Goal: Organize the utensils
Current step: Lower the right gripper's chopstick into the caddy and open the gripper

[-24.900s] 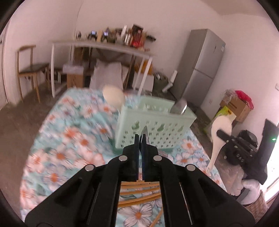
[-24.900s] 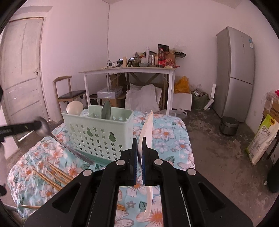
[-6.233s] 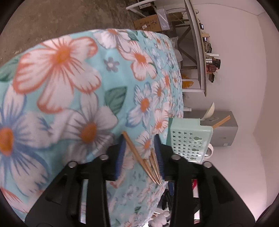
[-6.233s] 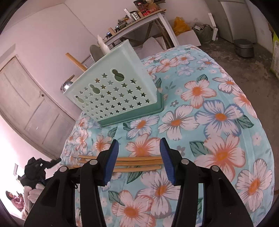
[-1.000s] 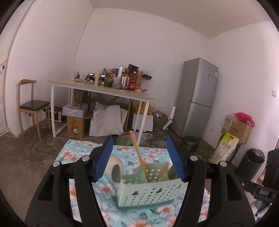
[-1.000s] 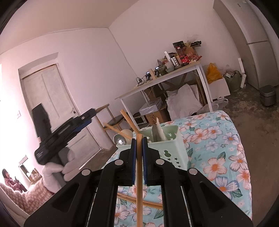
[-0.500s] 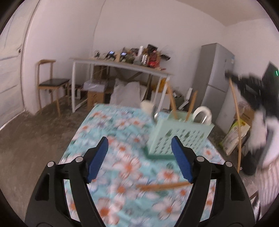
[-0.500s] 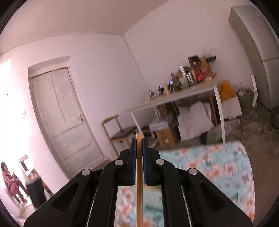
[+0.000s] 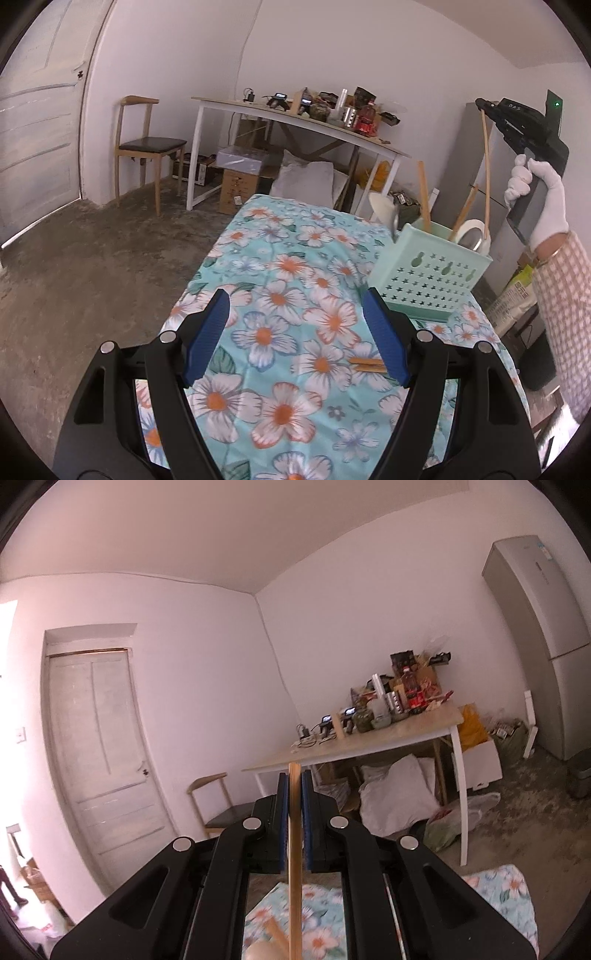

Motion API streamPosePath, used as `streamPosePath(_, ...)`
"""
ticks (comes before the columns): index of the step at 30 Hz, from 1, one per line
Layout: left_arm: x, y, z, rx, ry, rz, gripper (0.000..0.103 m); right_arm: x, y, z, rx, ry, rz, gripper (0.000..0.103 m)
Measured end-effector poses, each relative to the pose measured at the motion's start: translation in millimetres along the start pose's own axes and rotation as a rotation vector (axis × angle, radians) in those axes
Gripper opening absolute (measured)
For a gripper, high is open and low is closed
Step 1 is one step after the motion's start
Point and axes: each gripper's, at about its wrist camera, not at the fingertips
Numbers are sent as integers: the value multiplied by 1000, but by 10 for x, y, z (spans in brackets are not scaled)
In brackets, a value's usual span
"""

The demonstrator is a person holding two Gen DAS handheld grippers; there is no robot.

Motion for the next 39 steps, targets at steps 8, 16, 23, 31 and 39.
streamPosePath(8, -125, 18, -45, 21, -12, -27, 71, -306, 108, 68, 82, 95, -29, 7)
streamPosePath(16, -189, 38, -38, 21, -16, -36, 71, -399, 237, 121, 114, 135, -83, 7)
streamPosePath(23, -188, 37, -37, 22, -14, -36, 71, -238, 192, 56, 136, 130, -85, 8)
streamPosePath(31, -149, 78, 86, 0, 10, -26, 71, 340, 12, -83, 126, 96, -21, 11)
streamPosePath(39, -77, 121, 165, -18, 21, -28, 71, 1077, 168, -275, 166, 47, -92, 23)
Point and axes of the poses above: each gripper's, at about its wrist camera, not at the fingertips, and x roughly against the way its jaws point, z to its right, y to its underside, and after that the axes turned 10 degrees about -y, right-handed
